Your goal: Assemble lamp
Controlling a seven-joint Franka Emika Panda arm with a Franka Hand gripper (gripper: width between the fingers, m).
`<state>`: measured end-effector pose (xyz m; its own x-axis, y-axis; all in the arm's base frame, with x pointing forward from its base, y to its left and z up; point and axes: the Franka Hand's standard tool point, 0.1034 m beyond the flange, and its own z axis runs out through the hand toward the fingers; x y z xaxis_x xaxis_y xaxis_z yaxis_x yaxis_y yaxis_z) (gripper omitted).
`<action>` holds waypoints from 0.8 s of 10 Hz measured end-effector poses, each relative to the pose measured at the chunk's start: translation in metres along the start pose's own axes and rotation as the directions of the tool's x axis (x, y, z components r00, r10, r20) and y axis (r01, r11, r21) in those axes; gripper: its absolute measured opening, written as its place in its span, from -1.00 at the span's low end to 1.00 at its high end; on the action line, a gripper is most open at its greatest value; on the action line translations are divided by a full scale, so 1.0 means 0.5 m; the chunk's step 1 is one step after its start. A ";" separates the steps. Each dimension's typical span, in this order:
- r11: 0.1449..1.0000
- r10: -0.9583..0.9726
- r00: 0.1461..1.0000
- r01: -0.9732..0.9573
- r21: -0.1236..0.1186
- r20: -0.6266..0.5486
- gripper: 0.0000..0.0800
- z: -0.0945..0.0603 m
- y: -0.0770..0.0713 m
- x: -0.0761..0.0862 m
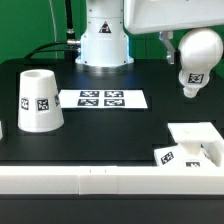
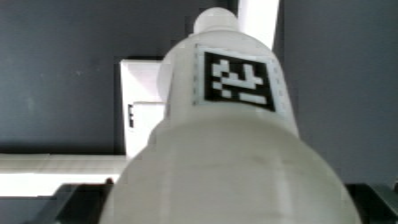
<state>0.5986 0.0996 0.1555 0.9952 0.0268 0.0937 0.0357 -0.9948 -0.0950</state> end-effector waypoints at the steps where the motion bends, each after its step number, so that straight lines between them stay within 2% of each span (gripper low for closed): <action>1: 1.000 -0.002 0.997 0.002 -0.001 -0.078 0.44 0.000 0.000 0.007; 4: 0.999 -0.034 0.957 0.031 -0.014 -0.287 0.44 -0.004 0.005 0.031; 6: 0.997 -0.079 0.918 0.068 -0.042 -0.388 0.44 -0.014 0.024 0.057; 8: 0.997 -0.083 0.921 0.072 -0.042 -0.382 0.44 -0.005 0.019 0.049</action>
Offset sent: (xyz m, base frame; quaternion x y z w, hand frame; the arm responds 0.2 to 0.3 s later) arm 0.0177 -0.0151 0.0104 -0.0427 0.2122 -0.0620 0.9743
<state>0.6229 0.0904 0.1594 0.8787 0.0697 0.4723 0.1039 -0.9935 -0.0467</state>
